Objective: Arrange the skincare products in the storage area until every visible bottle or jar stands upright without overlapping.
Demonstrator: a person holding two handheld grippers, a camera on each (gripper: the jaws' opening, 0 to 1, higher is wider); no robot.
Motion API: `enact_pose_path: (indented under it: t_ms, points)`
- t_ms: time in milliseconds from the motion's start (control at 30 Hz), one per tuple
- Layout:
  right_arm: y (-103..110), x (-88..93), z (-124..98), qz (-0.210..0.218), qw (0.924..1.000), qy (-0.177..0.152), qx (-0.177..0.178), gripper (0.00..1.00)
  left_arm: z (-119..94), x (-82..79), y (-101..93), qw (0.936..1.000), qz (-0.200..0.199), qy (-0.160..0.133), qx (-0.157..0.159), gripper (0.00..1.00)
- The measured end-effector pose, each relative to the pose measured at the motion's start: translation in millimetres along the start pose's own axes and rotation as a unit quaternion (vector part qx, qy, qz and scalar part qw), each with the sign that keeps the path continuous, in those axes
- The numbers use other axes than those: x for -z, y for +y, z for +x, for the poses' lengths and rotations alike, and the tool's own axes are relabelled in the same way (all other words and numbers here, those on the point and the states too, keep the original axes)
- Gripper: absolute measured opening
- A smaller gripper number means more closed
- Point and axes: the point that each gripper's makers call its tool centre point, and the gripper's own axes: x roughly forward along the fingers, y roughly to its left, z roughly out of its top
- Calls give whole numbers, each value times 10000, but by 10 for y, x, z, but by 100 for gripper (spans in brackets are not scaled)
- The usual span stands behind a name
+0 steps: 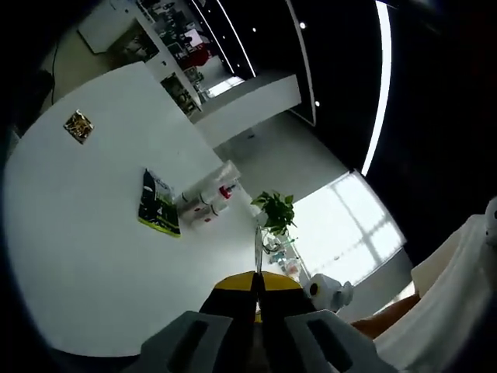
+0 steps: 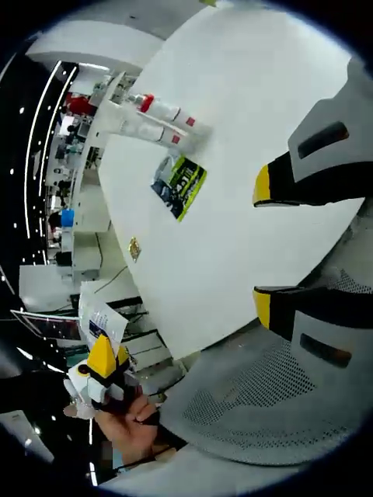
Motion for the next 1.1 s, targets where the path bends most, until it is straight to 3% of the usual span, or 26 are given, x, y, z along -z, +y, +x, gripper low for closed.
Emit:
enact_pose_path:
  t_ms: [33, 100, 200, 300, 367, 433, 500, 567, 633, 700, 733, 833, 933, 967, 1100]
  points:
    - [23, -58, -1, -375, 9993, -53, -50, 32, 8, 3, 1, 10000, -27, 10, 1, 1]
    - [130, -183, -94, -225, 9982, -477, -291, 29, 6, 16, -6, 10000, 5, 26, -4, 1]
    - [73, -19, -200, -659, 9975, -195, -179, 34, -6, 33, 38, 9999, 22, 58, -101, 1]
    - [31, 382, -142, -762, 9963, 352, -165, 34, -3, -2, 158, 9995, 13, -15, -302, 1]
    - [-7, 478, -68, -602, 9951, 771, -105, 35, 5, -7, 224, 9991, -35, -43, -409, 1]
    - [-139, 282, -102, -154, 9997, 154, 138, 36, 14, -6, 256, 9988, -22, -13, -479, 1]
    - [-100, 360, -74, -274, 9991, 323, 61, 39, 24, -51, 287, 9986, 7, -93, -529, 1]
    - [-75, 394, -68, -655, 9968, 452, 2, 39, 57, -135, 334, 9984, -81, -185, -533, 1]
    - [-53, 379, -72, -502, 9980, 384, -18, 39, 107, -219, 431, 9976, -84, -117, -678, 2]
    - [-68, 346, -88, -427, 9986, 300, 36, 41, 122, -268, 524, 9961, 170, 51, -859, 2]
    - [-87, 348, -83, -391, 9988, 283, 64, 41, 142, -341, 588, 9952, 290, 41, -937, 2]
    - [-86, 350, -78, -370, 9989, 277, 59, 45, 214, -507, 791, 9943, 147, -49, -1059, 2]
    - [-78, 406, -53, -240, 9989, 394, -16, 51, 298, -609, 938, 9930, 121, -49, -1174, 2]
    - [-85, 420, -45, -228, 9988, 423, -28, 52, 341, -622, 1003, 9916, 147, 89, -1281, 2]
    - [-73, 492, -43, -164, 9981, 578, -104, 52, 478, -757, 1089, 9917, 200, 153, -1262, 2]
